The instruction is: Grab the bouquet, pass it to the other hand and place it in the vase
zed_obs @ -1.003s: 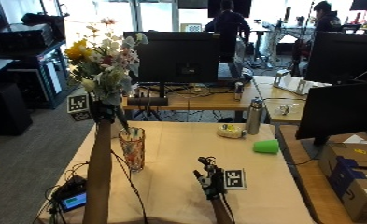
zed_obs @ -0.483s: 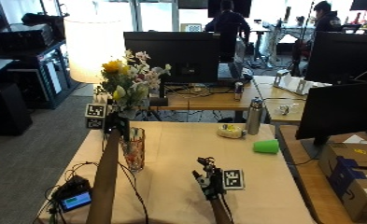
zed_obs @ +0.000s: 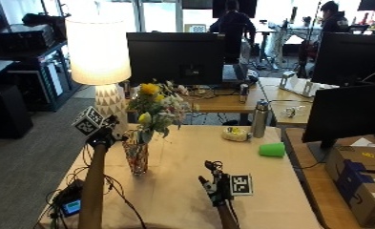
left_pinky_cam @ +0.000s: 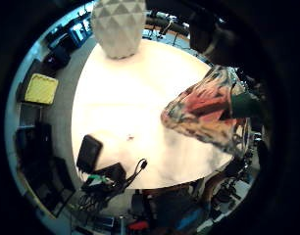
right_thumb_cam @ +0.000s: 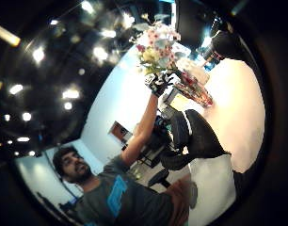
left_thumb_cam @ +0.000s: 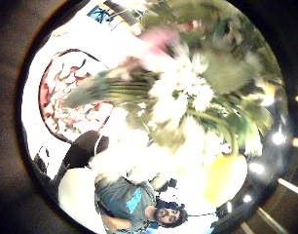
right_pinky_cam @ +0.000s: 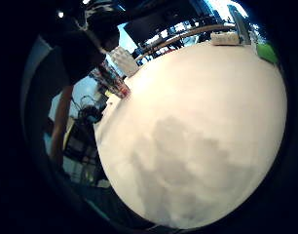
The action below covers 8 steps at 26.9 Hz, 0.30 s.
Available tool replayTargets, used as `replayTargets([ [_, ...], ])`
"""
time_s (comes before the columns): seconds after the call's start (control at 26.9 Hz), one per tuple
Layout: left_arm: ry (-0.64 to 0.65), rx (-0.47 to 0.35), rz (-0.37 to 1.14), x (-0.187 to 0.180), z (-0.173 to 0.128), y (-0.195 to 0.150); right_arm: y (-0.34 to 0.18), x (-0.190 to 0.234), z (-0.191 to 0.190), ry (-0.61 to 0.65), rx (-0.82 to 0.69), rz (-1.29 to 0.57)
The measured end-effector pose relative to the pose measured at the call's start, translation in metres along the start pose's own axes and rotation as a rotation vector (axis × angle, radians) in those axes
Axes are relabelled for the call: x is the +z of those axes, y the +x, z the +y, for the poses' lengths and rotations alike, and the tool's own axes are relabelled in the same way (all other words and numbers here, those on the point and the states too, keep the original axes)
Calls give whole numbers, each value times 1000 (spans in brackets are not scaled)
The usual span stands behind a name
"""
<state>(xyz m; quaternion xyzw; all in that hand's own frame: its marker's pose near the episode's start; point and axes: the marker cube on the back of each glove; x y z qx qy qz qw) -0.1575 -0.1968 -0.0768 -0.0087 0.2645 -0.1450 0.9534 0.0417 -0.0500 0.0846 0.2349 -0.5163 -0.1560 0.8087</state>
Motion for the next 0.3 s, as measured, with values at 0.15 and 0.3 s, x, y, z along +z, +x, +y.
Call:
replayTargets([
  [0.15, 107, 52, -34, -23, 5, -32, -4, -3, 1, 6, -2, 38],
  [0.3, 160, 60, 27, -38, 17, -44, -22, 2, 2, 9, -29, -85],
])
